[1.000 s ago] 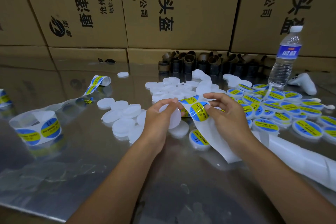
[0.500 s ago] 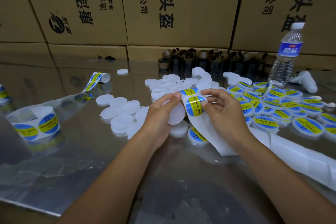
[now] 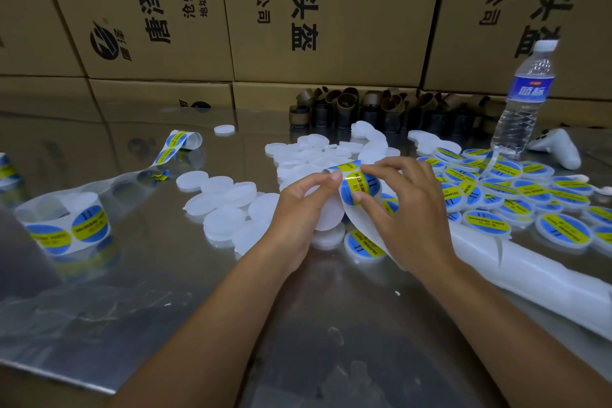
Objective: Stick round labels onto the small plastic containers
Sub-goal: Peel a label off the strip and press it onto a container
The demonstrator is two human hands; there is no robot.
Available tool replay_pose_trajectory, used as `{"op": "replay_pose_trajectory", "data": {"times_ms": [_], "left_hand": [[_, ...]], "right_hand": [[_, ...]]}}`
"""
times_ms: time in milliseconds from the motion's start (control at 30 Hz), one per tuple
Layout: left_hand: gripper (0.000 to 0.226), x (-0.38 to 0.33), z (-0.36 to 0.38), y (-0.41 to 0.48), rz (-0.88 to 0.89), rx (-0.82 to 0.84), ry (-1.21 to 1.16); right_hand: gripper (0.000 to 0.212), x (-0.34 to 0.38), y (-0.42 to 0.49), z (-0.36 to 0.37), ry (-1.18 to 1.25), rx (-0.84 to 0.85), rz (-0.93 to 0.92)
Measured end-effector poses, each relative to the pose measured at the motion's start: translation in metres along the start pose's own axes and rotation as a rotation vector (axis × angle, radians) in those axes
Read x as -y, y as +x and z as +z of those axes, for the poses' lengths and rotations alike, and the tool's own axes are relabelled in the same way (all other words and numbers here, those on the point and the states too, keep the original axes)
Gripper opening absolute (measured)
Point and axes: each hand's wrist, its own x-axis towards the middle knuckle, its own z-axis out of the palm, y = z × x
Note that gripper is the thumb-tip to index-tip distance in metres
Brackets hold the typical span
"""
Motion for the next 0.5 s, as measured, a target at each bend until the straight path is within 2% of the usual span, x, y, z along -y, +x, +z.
{"op": "replay_pose_trajectory", "data": {"times_ms": [167,500], "left_hand": [[0.029,-0.0014,0.0004,-0.0012,0.01,0.006,0.024],[0.014,-0.0029,0.0012,-0.0029,0.049,-0.012,0.115]], "right_hand": [[0.028,-0.0026,0.0002,0.0004,-0.066,0.0,-0.024],[0.02,-0.0015,0.0003,0.0001,-0.078,0.027,0.029]]}}
